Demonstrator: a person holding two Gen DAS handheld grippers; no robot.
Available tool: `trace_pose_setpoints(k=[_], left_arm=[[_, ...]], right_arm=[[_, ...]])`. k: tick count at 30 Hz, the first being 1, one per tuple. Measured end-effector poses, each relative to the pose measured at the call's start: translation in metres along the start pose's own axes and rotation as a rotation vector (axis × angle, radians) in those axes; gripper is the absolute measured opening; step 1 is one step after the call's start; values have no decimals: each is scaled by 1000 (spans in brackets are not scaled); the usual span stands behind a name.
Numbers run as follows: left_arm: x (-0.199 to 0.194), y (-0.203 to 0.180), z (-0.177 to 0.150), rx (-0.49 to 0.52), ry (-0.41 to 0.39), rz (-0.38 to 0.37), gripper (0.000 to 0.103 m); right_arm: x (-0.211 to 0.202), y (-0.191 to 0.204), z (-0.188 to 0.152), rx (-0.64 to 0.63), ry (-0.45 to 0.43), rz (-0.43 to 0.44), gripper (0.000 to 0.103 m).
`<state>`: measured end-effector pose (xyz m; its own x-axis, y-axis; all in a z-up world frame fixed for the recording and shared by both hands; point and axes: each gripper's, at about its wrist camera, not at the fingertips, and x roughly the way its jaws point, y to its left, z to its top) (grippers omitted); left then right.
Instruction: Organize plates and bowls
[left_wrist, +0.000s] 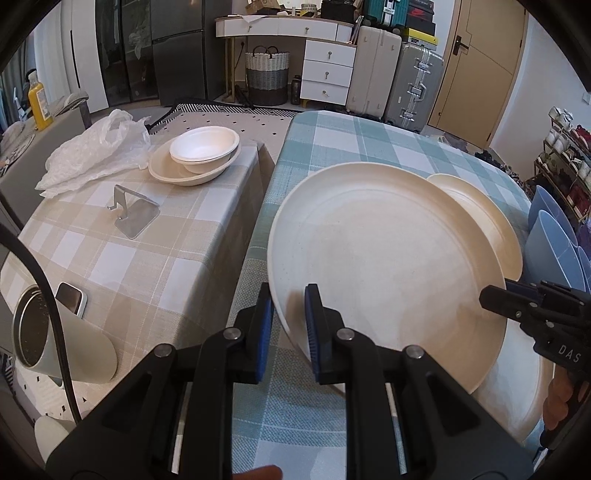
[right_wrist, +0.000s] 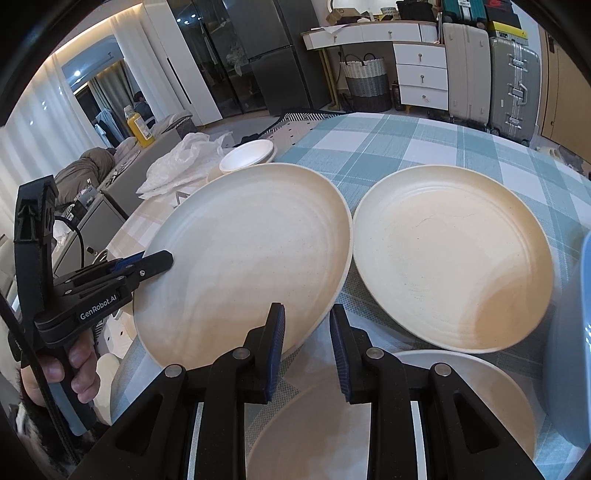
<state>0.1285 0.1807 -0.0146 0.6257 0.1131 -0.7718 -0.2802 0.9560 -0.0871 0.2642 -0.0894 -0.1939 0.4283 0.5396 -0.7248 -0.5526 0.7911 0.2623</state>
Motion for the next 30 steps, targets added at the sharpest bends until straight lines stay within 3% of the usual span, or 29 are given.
trace_pose_setpoints(k=[30], left_arm=[[-73, -117, -33, 134, -57, -70, 15]], right_arm=[[-116, -42, -64, 76, -121, -61, 25]])
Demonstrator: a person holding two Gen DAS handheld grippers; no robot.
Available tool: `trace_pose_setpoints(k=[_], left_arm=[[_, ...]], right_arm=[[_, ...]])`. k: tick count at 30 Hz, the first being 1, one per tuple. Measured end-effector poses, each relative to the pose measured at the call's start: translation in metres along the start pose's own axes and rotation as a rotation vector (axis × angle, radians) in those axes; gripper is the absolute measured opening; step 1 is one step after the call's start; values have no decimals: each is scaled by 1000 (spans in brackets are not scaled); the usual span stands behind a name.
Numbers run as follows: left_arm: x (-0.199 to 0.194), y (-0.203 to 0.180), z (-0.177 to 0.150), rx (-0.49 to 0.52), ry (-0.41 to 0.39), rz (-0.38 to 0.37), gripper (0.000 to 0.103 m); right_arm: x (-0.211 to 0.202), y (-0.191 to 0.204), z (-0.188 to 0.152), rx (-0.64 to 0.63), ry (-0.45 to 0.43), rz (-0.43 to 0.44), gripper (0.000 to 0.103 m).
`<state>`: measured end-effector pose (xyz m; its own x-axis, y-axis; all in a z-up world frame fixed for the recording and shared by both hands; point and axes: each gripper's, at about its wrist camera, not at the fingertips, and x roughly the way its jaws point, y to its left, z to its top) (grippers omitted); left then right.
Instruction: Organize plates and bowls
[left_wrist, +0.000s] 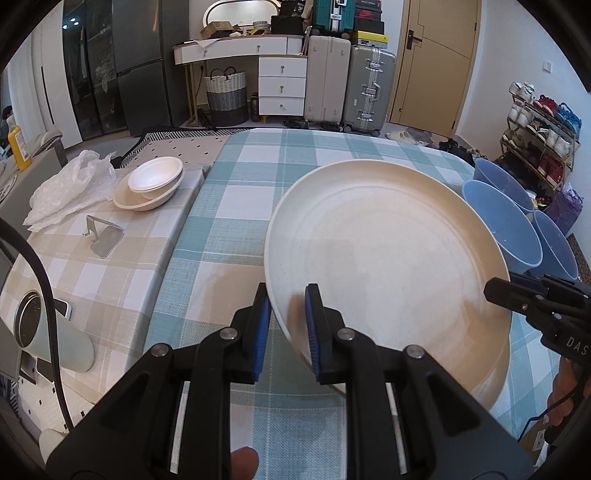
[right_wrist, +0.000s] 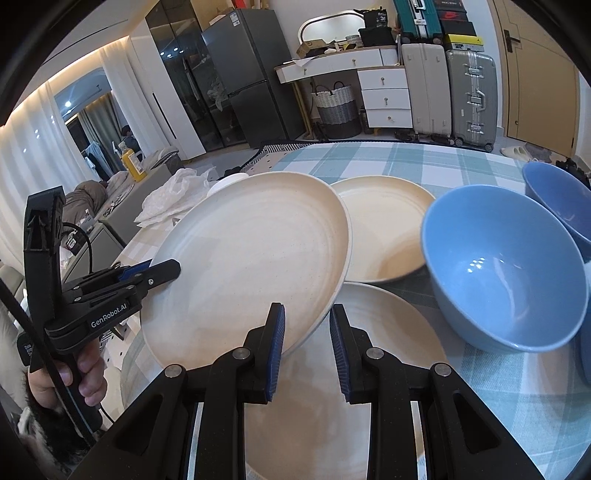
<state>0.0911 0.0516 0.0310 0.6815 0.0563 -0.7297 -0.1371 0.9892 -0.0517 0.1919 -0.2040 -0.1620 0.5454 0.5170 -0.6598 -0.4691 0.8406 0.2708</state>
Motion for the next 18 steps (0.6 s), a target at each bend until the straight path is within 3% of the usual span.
trace_pose_setpoints(k=[18], left_arm=[[-2, -44, -27, 78, 24, -45, 15]], right_arm=[[-41, -24, -47, 55, 3, -48, 25]])
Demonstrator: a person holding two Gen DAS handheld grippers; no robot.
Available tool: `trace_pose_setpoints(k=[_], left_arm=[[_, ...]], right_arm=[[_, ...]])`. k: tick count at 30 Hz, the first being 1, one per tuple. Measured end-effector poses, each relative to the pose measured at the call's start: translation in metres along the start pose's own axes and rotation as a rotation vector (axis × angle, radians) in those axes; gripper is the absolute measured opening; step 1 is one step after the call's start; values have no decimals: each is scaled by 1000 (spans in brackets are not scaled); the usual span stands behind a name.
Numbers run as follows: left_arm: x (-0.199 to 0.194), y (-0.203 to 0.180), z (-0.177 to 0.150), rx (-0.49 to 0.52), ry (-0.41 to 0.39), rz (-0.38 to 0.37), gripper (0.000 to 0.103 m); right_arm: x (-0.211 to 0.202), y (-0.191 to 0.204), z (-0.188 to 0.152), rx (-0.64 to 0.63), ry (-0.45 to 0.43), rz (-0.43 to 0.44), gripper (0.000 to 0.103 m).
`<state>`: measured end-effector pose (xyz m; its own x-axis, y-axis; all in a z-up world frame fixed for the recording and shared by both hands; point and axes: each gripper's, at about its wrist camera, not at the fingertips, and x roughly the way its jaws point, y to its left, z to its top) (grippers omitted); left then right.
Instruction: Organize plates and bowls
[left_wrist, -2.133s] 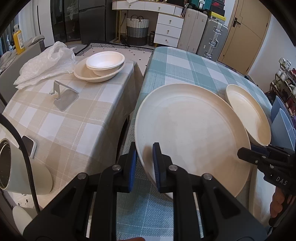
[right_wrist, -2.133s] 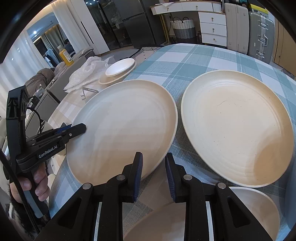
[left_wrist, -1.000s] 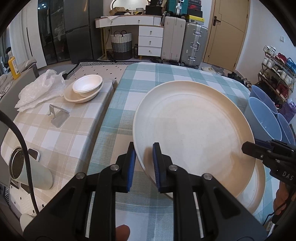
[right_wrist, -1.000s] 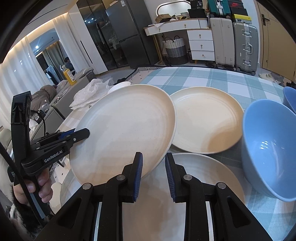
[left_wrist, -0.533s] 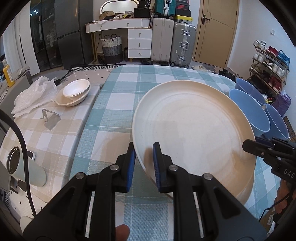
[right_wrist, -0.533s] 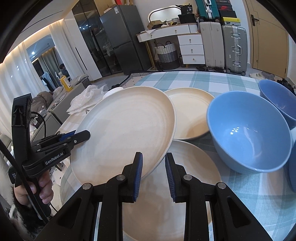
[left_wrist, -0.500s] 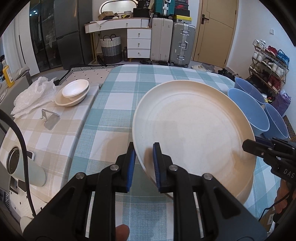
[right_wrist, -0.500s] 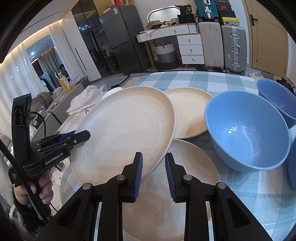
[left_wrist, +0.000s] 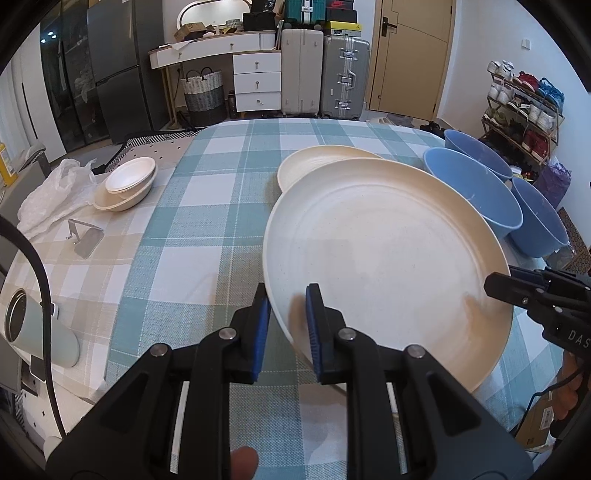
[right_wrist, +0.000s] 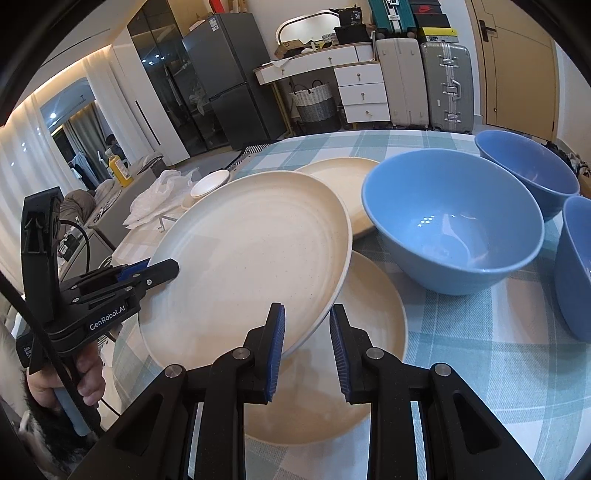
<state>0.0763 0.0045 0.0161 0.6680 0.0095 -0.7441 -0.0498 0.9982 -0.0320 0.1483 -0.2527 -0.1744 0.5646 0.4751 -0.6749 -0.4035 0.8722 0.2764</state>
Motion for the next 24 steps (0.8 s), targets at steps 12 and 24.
trace_pose_setpoints(k=[12, 24], left_arm=[[4, -13, -17, 18, 19, -11, 16], [24, -28, -29, 49, 45, -23, 17]], right_arm=[[-7, -11, -17, 19, 10, -19, 25], [-2, -26, -30, 29, 34, -71, 25]])
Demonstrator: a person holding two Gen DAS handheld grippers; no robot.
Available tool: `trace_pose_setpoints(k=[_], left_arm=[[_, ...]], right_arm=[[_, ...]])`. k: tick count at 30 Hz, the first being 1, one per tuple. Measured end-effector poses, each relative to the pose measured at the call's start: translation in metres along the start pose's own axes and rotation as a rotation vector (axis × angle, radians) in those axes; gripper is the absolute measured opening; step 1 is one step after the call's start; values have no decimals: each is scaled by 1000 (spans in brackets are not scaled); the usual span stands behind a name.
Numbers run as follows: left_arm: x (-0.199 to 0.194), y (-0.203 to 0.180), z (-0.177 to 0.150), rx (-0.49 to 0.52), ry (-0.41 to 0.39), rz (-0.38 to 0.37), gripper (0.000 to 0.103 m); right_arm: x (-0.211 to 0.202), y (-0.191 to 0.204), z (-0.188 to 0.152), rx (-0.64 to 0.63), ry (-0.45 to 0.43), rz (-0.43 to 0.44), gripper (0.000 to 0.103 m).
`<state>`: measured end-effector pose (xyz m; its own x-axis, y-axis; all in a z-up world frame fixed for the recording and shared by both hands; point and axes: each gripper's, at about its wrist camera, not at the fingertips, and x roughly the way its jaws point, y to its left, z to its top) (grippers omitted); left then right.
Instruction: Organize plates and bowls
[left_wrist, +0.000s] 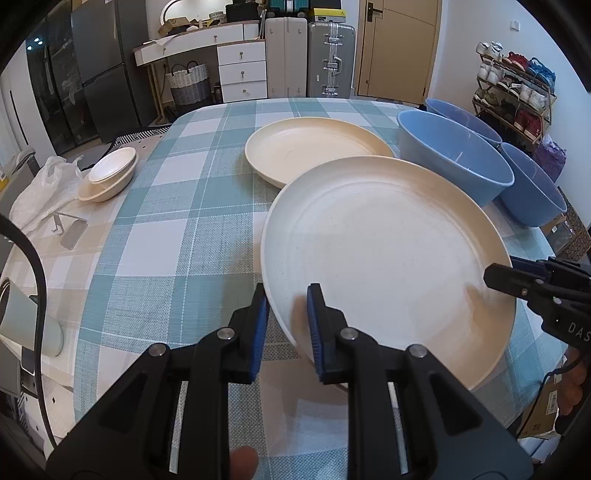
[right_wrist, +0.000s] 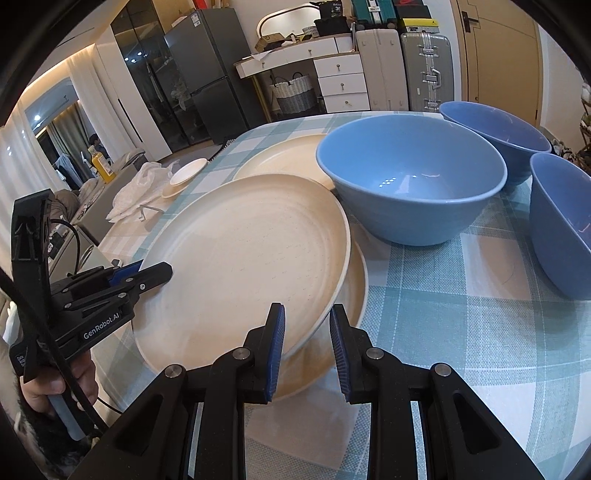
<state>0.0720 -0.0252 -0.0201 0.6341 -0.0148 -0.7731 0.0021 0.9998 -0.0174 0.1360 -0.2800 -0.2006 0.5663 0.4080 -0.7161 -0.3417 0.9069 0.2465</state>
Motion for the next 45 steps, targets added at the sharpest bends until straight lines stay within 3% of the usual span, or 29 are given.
trace_pose_setpoints(k=[8, 20, 31, 37, 40, 42, 45], left_arm=[[18, -7, -3, 24, 19, 0, 18], [21, -12, -6, 61, 19, 36, 20], [25, -9, -12, 65, 32, 35, 22], [26, -9, -12, 62, 34, 8, 32], [26, -10, -12, 67, 30, 0, 44], [24, -9, -11, 64, 25, -18, 57], [19, -8, -10, 51, 11, -36, 78]], right_arm=[[8, -5, -6, 5, 19, -40, 25], [12, 1, -6, -6, 22, -65, 26], [16, 9, -9, -62, 20, -139, 26], [19, 10, -10, -76, 23, -152, 28], [20, 8, -11, -72, 28, -145, 29], [19, 8, -11, -66, 32, -136, 32], [16, 7, -10, -60, 21, -118, 49]])
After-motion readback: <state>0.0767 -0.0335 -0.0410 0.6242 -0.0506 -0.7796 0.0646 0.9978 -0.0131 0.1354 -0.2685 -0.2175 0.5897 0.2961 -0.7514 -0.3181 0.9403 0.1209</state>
